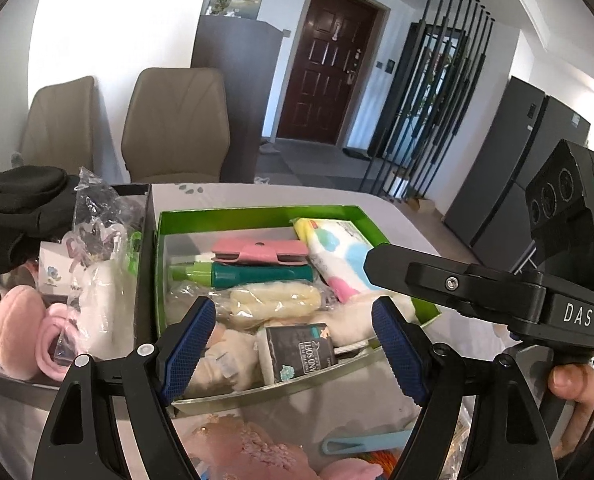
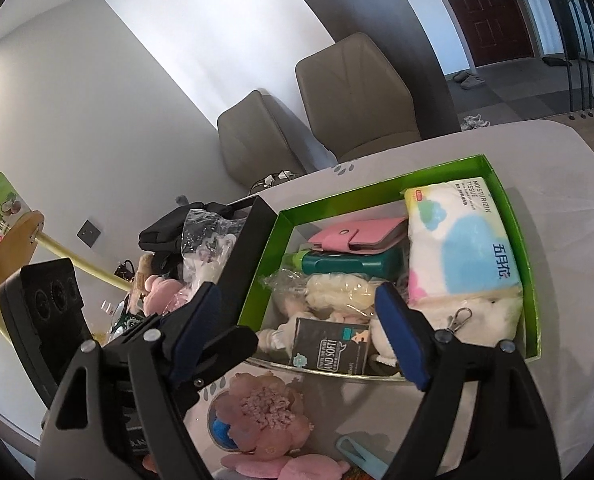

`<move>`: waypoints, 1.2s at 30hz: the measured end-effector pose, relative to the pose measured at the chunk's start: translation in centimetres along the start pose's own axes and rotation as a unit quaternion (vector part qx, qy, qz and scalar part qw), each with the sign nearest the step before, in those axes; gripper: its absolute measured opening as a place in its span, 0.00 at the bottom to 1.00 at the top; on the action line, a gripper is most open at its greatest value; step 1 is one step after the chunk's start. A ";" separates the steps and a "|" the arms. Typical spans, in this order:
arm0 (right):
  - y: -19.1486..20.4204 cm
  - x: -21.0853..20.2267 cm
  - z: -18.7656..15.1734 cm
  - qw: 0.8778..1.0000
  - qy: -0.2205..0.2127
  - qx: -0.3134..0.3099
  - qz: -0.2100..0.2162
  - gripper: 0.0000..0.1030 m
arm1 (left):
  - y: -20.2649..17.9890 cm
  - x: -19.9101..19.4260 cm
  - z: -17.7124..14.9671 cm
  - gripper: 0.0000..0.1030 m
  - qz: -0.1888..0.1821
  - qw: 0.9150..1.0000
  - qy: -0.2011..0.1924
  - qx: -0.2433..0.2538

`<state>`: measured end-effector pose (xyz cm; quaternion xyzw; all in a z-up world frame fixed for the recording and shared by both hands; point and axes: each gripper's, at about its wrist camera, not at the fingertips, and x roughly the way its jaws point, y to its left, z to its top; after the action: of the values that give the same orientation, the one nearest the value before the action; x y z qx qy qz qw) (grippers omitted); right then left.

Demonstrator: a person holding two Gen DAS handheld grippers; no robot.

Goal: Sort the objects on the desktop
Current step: 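Open the right tool to drop the card pack into the green box, then withdraw the right tool from the green box back to the pile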

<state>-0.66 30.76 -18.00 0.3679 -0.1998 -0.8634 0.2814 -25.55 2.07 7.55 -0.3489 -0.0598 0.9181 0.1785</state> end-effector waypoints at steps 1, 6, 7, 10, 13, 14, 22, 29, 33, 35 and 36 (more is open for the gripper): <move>0.0 -0.2 0.0 1.000 0.000 0.000 0.000 0.78 | 0.0 0.0 0.0 0.79 0.000 1.000 0.000 0.001; 0.1 -0.7 0.0 1.000 -0.004 -0.002 0.002 0.78 | -0.2 -0.1 0.1 0.79 0.001 1.000 0.000 0.006; 0.2 -0.7 0.0 1.000 -0.005 -0.003 0.002 0.78 | -0.2 -0.2 0.1 0.79 0.001 1.000 -0.001 0.007; 0.3 -1.0 0.1 1.000 -0.008 -0.005 0.001 0.78 | -0.5 -0.6 0.1 0.79 0.002 1.000 -0.005 0.009; 0.5 -1.2 0.1 1.000 -0.010 -0.008 0.000 0.79 | -0.6 -1.1 0.2 0.79 0.005 1.000 -0.010 0.011; 0.6 -1.4 0.1 1.000 -0.011 -0.009 0.001 0.79 | -0.7 -1.3 0.2 0.79 0.005 1.000 -0.012 0.012; 1.8 -4.0 0.2 0.999 -0.038 -0.022 0.007 0.80 | -1.3 -4.0 0.4 0.79 0.013 0.999 -0.047 0.013; 3.4 -6.7 -0.2 0.997 -0.060 -0.042 0.019 0.80 | -1.9 -6.8 -0.1 0.79 0.018 0.997 -0.070 0.020; 3.5 -7.6 -1.0 0.997 -0.055 -0.047 0.019 0.80 | -2.1 -8.0 -0.4 0.79 0.021 0.996 -0.080 0.019; 3.4 -8.1 -1.5 0.997 -0.054 -0.047 0.016 0.80 | -2.3 -8.4 -0.6 0.79 0.022 0.996 -0.082 0.020; 3.3 -8.2 -1.7 0.997 -0.054 -0.046 0.016 0.80 | -2.4 -8.7 -0.8 0.79 0.022 0.996 -0.084 0.021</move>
<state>6.44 33.19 -12.96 0.3039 -0.1804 -0.8857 0.3010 -18.35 1.09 12.92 -0.2682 -0.0478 0.9489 0.1595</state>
